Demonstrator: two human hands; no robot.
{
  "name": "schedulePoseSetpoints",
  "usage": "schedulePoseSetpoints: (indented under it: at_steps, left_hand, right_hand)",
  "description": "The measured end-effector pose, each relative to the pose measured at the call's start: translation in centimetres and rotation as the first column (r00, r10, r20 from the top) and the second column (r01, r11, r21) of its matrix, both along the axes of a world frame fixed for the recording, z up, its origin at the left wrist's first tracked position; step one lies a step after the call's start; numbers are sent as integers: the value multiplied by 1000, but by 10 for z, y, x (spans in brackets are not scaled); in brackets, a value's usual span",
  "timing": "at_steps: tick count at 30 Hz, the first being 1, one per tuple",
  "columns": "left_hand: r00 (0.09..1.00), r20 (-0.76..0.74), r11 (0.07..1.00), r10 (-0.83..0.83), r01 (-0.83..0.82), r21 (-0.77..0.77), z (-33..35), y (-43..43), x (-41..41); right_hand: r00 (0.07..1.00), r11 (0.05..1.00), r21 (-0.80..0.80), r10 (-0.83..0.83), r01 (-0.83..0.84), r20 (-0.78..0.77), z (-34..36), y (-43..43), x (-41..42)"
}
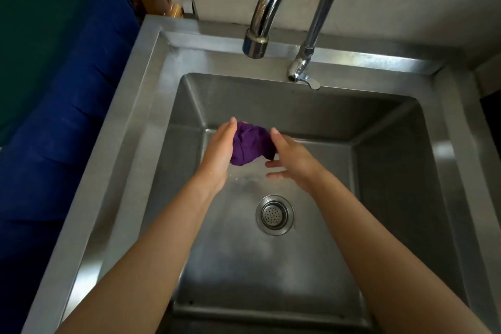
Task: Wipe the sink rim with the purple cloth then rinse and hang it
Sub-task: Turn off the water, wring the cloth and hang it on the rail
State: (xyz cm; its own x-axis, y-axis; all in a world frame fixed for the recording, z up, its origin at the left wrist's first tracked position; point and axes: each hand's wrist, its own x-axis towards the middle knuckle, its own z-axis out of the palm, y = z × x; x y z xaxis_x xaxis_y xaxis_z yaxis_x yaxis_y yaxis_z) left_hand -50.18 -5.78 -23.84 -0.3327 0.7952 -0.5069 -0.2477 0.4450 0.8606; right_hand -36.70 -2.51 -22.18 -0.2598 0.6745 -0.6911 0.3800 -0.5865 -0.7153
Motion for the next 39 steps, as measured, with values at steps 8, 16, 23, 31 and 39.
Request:
schedulePoseSetpoints:
  at_steps: [8,16,23,31,39]
  left_hand:
    - [968,250,958,-29,-45,283,-9,-34,7]
    - [929,356,962,-101,-1,274,1,-31,6]
    - [968,109,956,-224,197,219,-2,-30,14]
    - [934,358,997,-13,-17,80,-3,-28,-5]
    - [975,223,999,-23,16,31,3,-24,-7]
  right_hand:
    - [950,973,-18,-226,228,-217,-8,-10,-8]
    - [834,945,-6,-291,326,-470,-7,-15,0]
    - [871,949,5,-288,316,-399,-8,-22,1]
    - [901,977,-37,-208,210,-380,-7,-10,32]
    - [900,997,-15,-80,81,-429,-14,-5,51]
